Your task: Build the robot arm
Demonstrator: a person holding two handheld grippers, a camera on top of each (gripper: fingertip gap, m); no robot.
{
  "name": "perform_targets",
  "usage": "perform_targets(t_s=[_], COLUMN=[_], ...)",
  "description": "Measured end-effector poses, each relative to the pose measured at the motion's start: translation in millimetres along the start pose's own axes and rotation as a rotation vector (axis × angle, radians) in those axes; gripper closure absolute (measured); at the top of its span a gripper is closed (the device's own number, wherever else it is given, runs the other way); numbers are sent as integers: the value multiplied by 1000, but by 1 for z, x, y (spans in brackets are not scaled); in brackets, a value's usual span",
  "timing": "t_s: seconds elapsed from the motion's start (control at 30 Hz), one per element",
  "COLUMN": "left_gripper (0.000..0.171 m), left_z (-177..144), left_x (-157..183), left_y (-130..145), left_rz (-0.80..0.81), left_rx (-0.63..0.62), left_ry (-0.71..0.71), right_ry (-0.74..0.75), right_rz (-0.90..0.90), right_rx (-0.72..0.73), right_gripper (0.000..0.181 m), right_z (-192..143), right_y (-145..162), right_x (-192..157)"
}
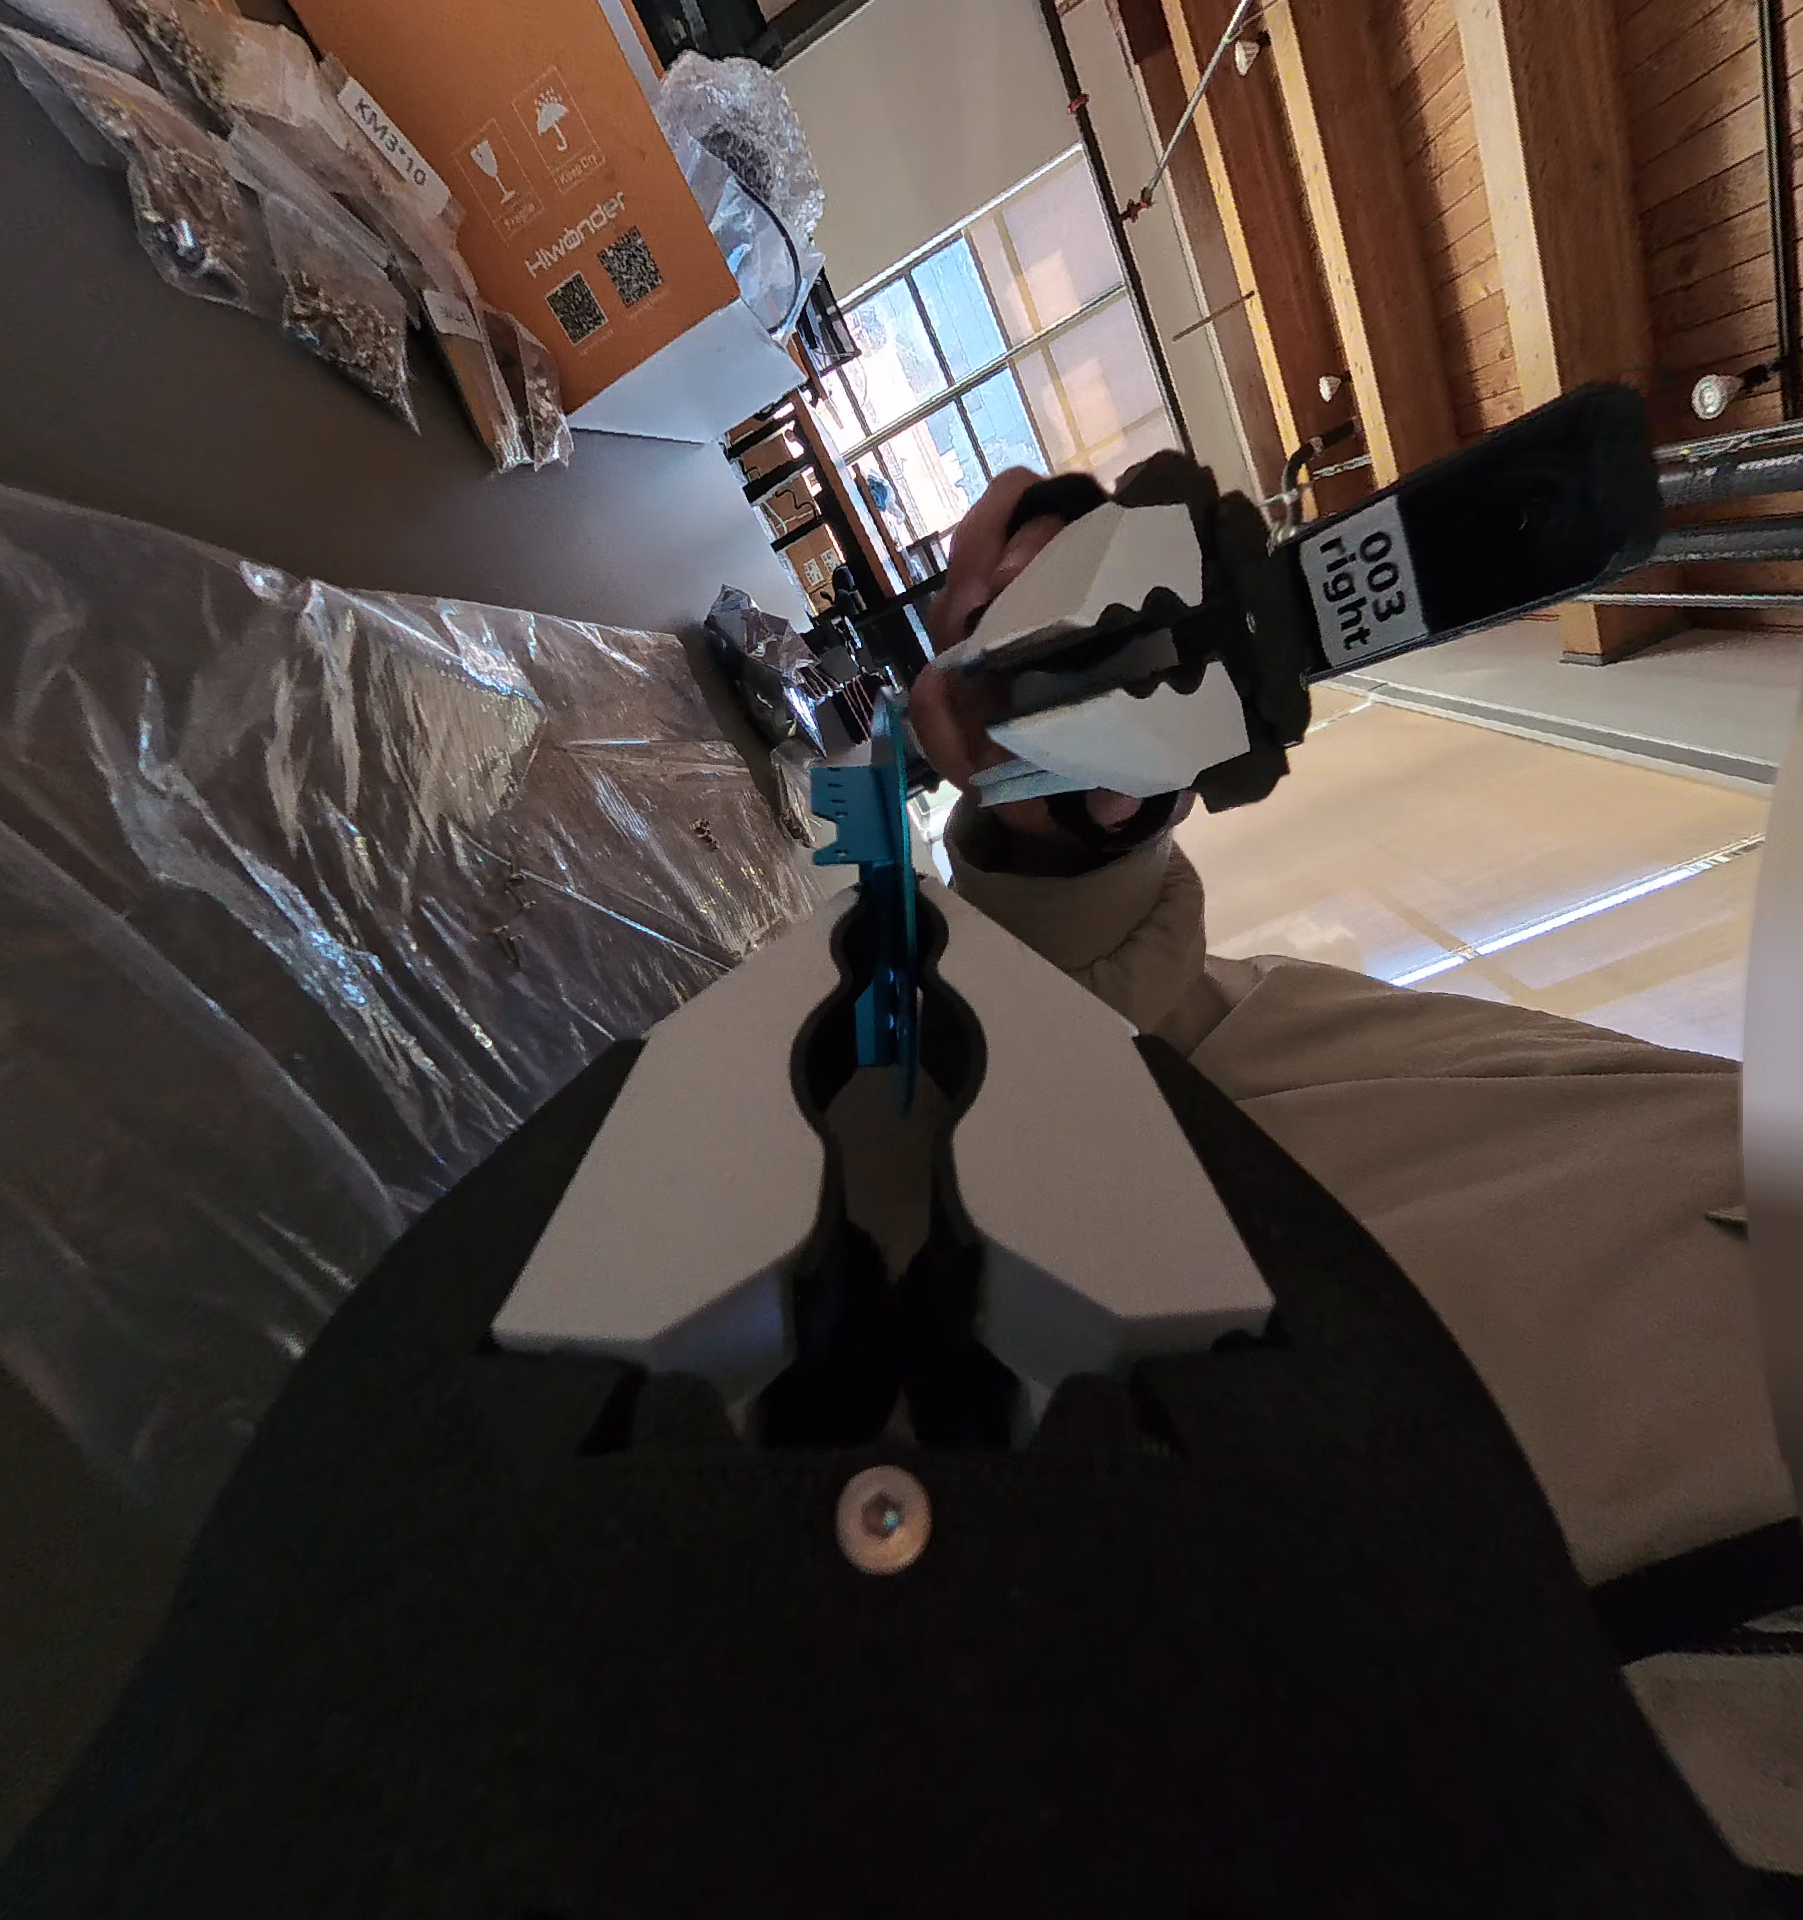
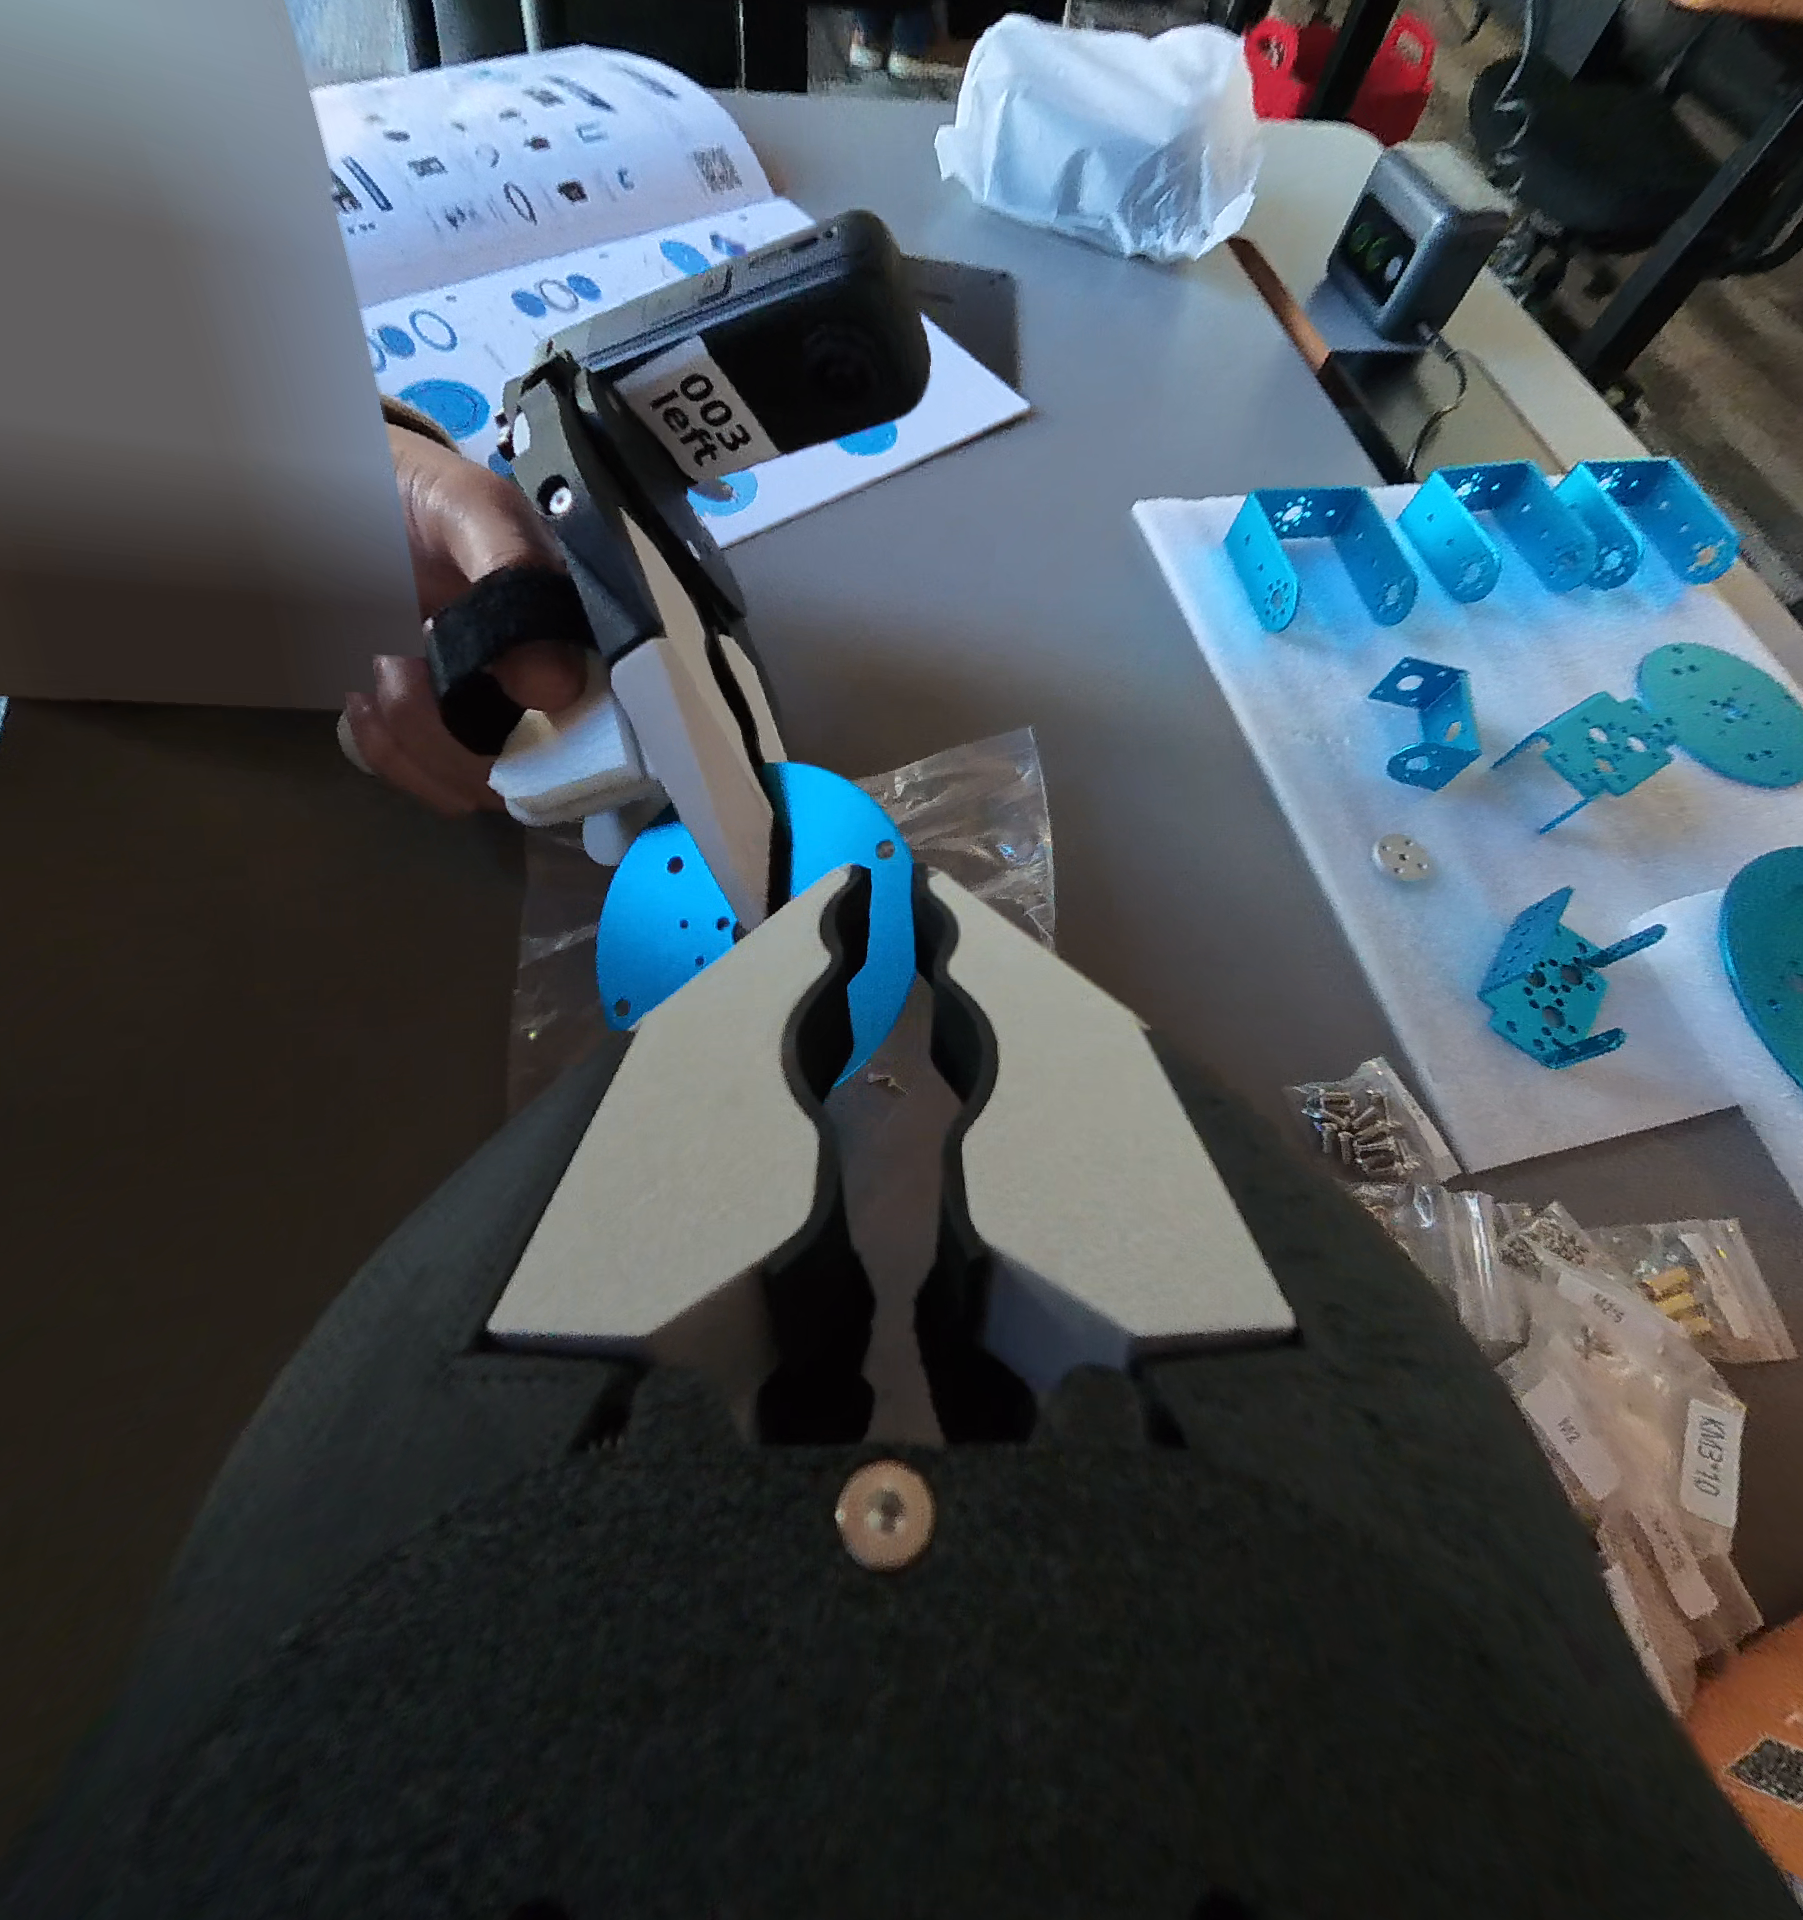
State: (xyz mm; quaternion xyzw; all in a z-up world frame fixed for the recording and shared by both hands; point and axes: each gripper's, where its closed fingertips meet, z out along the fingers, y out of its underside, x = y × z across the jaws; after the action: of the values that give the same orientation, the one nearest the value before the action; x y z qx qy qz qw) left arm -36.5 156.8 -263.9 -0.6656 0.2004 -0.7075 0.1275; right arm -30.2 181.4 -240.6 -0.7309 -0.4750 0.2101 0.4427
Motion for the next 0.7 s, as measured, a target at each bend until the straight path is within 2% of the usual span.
perform_targets(t_s=[0.07,0.17,0.3,0.43,0.53,0.63,0.7], left_gripper=[169,169,170,169,169,169,169], left_z=[-1,-5,-8,-10,-10,-11,-12], left_x=[-3,-10,-13,-14,-14,-11,-9], left_y=[-2,-6,-12,-14,-14,-15,-17], left_rz=[18,100,235,345,395,405,381], left_rx=[6,12,12,8,2,5,13], left_ry=[-24,-108,-198,-263,-287,-280,-259], right_ry=[-1,19,68,54,24,-93,-129], right_rz=[3,56,147,124,125,153,124], right_rx=[15,-34,-64,-145,-137,-186,-218], right_gripper=[174,169,169,168,172,163,165], right_z=[-7,-21,-41,-10,12,24,26], right_y=[5,29,61,87,87,92,95], right_x=[-2,-11,-40,-80,-82,-89,-93])
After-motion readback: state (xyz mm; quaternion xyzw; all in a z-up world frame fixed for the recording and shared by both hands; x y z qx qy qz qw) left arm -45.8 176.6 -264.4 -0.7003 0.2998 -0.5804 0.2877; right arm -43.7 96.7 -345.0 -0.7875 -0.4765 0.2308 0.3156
